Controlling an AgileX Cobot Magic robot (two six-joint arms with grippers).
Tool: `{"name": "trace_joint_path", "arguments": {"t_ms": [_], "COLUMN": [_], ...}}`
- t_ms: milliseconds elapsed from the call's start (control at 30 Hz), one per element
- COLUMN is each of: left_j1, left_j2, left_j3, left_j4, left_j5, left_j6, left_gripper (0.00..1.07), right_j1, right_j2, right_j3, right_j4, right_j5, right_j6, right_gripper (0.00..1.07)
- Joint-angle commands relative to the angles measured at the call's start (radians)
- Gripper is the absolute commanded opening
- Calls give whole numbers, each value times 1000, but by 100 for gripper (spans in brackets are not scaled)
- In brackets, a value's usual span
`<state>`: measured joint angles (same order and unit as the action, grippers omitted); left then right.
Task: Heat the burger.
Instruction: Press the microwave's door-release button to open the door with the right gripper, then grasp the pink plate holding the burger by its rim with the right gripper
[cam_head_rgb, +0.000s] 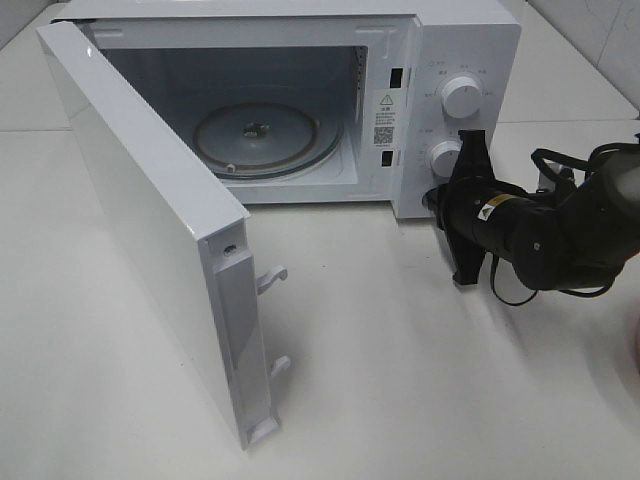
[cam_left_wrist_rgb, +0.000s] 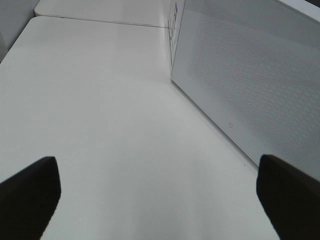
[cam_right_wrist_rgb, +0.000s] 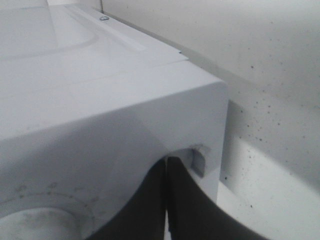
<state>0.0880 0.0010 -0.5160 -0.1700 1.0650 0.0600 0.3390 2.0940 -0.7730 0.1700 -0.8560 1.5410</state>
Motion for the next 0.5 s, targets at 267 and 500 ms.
{"name": "trace_joint_path", "arguments": {"t_ms": [267, 500], "left_j1": [1, 1], "left_j2": [-1, -1], "left_j3": [0, 0], "left_j4": [-10, -10], "left_j5": [4, 4], "left_j6": [0, 0], "left_gripper": [100, 100], "right_j1": [-22, -22], "right_j2": [-86, -163], "right_j3": [72, 130], "right_j4": [-90, -136], "right_j5": [-26, 97], "right_j6": [52, 11], "right_gripper": [0, 0]}}
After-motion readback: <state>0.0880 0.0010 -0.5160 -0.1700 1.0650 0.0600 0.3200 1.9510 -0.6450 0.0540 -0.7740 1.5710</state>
